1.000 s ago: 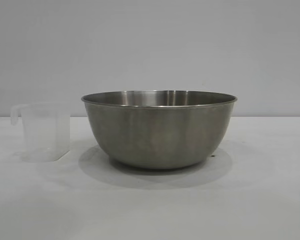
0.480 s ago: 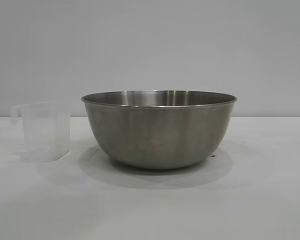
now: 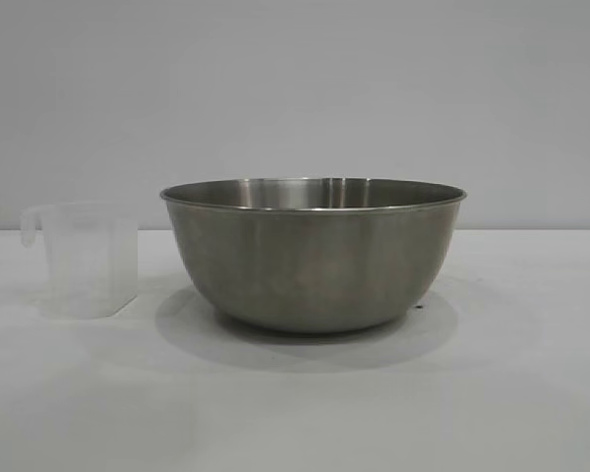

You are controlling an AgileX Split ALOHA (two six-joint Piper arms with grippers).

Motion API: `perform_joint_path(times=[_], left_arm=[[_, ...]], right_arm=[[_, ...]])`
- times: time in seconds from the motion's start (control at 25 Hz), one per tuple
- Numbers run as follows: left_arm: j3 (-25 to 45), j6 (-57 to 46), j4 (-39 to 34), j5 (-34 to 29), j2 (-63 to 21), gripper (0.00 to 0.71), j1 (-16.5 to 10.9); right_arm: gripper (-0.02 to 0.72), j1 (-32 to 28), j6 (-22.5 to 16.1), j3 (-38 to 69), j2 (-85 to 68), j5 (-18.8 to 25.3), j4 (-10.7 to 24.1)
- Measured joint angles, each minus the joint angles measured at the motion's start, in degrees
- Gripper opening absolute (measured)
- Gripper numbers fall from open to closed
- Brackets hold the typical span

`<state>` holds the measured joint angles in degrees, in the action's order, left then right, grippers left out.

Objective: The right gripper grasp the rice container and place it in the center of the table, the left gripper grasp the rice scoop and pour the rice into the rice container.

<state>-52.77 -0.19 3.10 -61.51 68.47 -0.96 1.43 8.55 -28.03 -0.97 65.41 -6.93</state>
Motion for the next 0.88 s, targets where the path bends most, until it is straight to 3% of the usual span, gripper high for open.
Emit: perform_joint_path(times=[0.12, 0.16, 0.32, 0.68, 0.88], left_arm=[[0.0, 0.6, -0.8, -4.0, -3.0, 0.452, 0.0], [0.0, 0.9, -1.0, -5.0, -4.1, 0.492, 0.0], [0.0, 2.1, -1.0, -8.3, -8.9, 0.477, 0.0], [0.8, 3.5, -1.0, -10.0, -23.6, 0.477, 0.0], [7.4, 3.8, -0.7, -10.2, -32.5, 0.477, 0.0]], right_arm=[[0.378, 0.0, 0.0, 0.0, 0.0, 0.0, 0.0], [0.378, 0.0, 0.0, 0.0, 0.0, 0.0, 0.0], [0.378, 0.0, 0.0, 0.0, 0.0, 0.0, 0.0], [0.378, 0.0, 0.0, 0.0, 0.0, 0.0, 0.0], [0.378, 0.0, 0.0, 0.0, 0.0, 0.0, 0.0]])
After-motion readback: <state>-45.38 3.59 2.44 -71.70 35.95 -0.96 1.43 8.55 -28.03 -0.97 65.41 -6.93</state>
